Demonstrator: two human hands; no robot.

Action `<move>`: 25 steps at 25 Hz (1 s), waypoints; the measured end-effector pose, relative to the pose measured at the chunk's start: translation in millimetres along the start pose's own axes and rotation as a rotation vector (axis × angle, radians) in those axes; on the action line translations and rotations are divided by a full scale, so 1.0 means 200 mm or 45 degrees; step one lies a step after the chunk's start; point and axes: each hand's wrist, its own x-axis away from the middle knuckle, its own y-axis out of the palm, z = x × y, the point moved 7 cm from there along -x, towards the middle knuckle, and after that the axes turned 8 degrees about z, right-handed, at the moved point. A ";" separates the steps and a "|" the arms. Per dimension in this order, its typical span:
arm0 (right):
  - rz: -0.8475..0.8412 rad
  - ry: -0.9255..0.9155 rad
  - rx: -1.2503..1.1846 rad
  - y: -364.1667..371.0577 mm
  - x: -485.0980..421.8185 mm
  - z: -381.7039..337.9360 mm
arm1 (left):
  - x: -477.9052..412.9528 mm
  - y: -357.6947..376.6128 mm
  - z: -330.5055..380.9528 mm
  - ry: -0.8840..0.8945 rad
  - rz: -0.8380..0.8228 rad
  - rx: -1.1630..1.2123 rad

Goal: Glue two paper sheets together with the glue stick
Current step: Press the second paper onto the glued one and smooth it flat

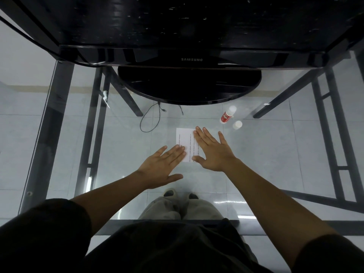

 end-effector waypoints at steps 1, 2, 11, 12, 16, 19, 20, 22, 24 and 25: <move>0.009 0.002 0.003 -0.01 0.00 0.00 | 0.01 0.01 0.01 0.024 -0.016 -0.009; 0.027 0.002 0.001 -0.01 0.01 -0.01 | 0.02 0.01 0.02 0.036 -0.028 -0.010; 0.151 0.156 -0.030 0.07 0.14 -0.17 | 0.02 -0.01 0.01 -0.002 -0.008 0.047; 0.133 0.170 -0.012 0.10 0.16 -0.18 | 0.02 -0.01 0.01 -0.006 -0.001 0.044; 0.122 0.181 -0.003 0.13 0.15 -0.17 | 0.03 -0.01 0.01 0.000 0.010 0.050; 0.115 0.179 -0.037 0.13 0.15 -0.15 | 0.01 -0.02 0.01 -0.026 0.011 0.145; 0.115 0.184 -0.045 0.13 0.15 -0.15 | 0.01 -0.03 0.01 -0.022 0.012 0.151; 0.118 0.191 -0.032 0.13 0.15 -0.15 | 0.02 -0.04 0.00 -0.013 0.034 0.099; 0.118 0.197 -0.012 0.14 0.15 -0.15 | 0.02 -0.05 -0.01 -0.021 0.038 0.049; 0.123 0.203 -0.015 0.14 0.15 -0.15 | 0.03 -0.05 -0.01 -0.020 0.024 0.037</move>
